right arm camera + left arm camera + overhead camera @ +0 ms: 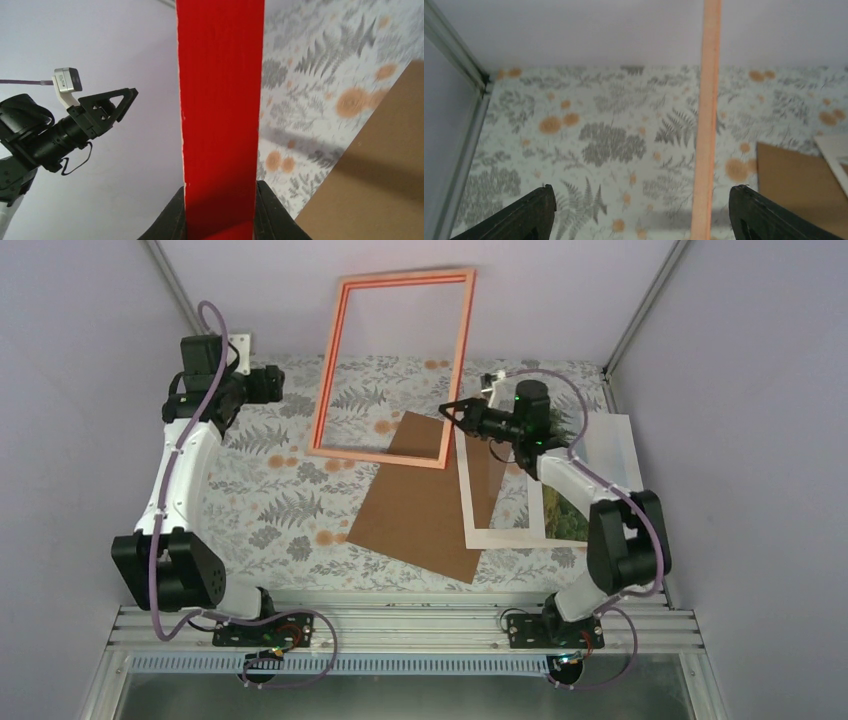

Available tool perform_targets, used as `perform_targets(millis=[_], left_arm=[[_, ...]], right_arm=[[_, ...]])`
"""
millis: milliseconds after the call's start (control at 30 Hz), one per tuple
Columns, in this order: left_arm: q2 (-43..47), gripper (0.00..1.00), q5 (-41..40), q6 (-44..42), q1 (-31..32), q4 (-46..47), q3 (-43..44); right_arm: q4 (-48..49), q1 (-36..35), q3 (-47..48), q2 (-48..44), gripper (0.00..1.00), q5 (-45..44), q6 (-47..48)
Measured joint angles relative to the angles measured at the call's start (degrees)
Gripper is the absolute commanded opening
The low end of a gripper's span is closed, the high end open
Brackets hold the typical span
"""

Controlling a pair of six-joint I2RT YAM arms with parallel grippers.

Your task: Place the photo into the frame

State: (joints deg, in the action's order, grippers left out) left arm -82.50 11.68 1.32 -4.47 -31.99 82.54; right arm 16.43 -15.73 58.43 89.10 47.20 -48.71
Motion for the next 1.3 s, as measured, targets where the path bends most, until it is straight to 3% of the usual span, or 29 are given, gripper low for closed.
perform_targets(millis=[333, 533, 967, 1133, 1233, 1300], left_arm=[[-3.67, 0.83, 2.78, -2.34, -7.67, -2.91, -6.93], [-6.47, 0.83, 2.75, -3.34, -8.76, -2.73, -8.98], [-15.80, 0.81, 1.46, -4.22, -9.27, 0.31, -10.62], [-18.29, 0.81, 1.40, -4.79, -9.29, 1.81, -11.34], [-18.64, 0.81, 1.25, -4.98, -9.29, 1.95, -12.02], [-18.64, 0.81, 1.05, -5.22, -9.29, 2.05, -12.09]], right_arm=[[11.41, -5.60, 0.13, 16.31, 0.03, 4.39, -12.44], [19.28, -9.14, 0.81, 25.09, 0.04, 4.63, -19.30], [26.16, -11.93, 1.77, 32.28, 0.05, 4.28, -23.50], [25.83, -12.15, -0.22, 32.02, 0.16, 5.60, -21.18], [24.04, -11.98, -0.24, 31.63, 0.42, 6.84, -19.19], [22.21, -12.00, -0.24, 31.50, 0.49, 7.69, -18.01]])
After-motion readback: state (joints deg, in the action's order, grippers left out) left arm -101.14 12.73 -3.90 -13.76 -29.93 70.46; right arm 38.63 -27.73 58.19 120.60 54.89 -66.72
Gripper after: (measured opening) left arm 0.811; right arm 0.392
